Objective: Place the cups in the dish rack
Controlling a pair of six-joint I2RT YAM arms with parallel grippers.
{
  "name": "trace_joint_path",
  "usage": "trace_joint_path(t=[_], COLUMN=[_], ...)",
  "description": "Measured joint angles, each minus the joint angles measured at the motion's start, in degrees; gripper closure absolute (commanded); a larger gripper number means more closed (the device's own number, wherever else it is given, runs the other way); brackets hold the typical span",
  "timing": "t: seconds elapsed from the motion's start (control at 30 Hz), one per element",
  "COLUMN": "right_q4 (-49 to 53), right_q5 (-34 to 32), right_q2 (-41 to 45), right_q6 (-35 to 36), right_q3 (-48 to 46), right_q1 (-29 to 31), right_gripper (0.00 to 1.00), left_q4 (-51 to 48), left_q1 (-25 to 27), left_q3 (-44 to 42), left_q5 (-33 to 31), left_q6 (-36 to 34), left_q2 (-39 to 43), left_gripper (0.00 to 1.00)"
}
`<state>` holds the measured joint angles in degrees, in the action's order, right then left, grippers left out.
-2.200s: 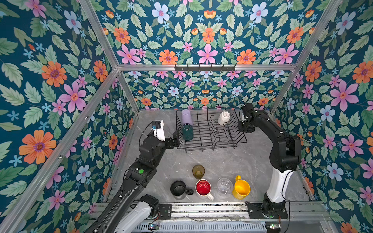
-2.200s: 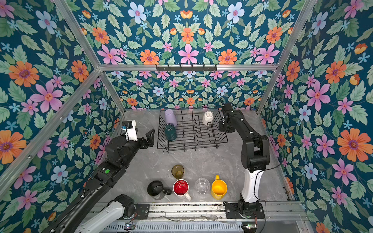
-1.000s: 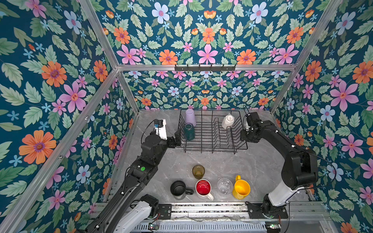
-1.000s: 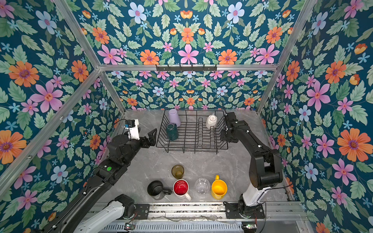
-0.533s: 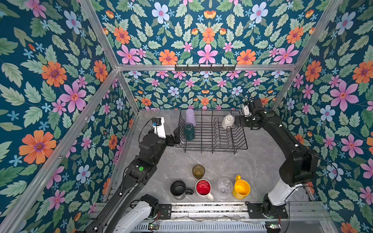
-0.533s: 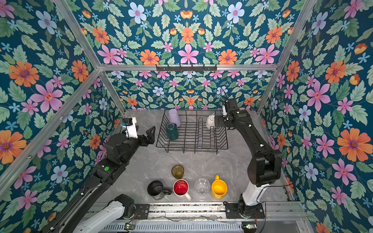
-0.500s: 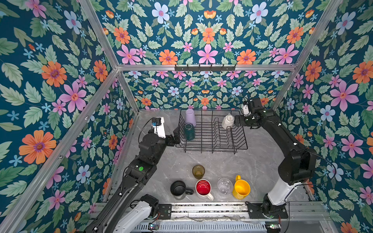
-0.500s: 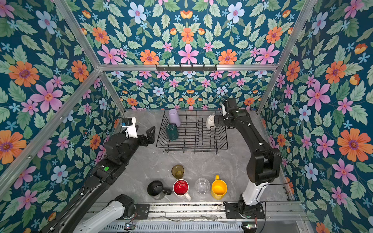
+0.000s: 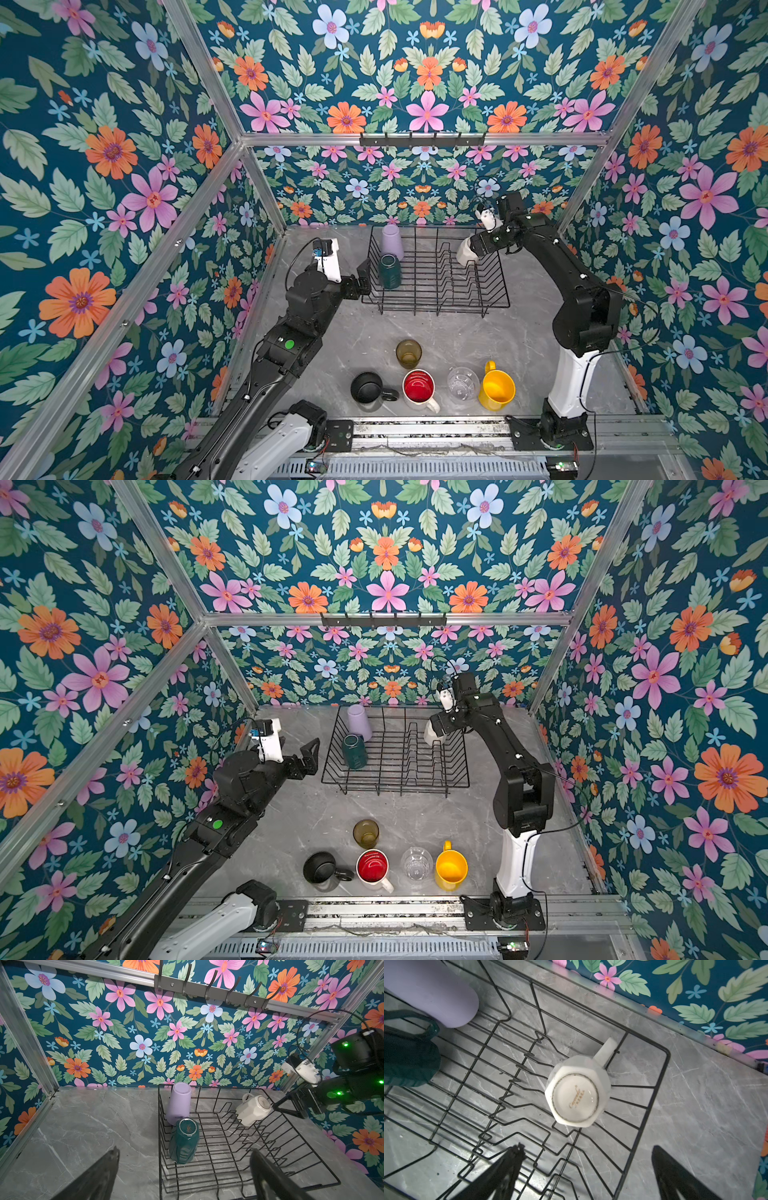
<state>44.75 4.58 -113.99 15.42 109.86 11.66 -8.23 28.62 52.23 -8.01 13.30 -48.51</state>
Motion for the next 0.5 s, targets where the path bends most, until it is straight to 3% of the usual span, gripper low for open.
trace_joint_path(t=[0.5], right_q4=[1.99], right_q5=[-1.62], right_q2=[-11.76], right_q6=[5.6], right_q3=[13.53], right_q1=[0.92], right_gripper=[0.05], left_q4=[-2.51], left_q1=[0.0], left_q3=[0.85], left_q5=[-0.87], left_q6=[1.42], left_q2=[-0.46], left_gripper=[0.0])
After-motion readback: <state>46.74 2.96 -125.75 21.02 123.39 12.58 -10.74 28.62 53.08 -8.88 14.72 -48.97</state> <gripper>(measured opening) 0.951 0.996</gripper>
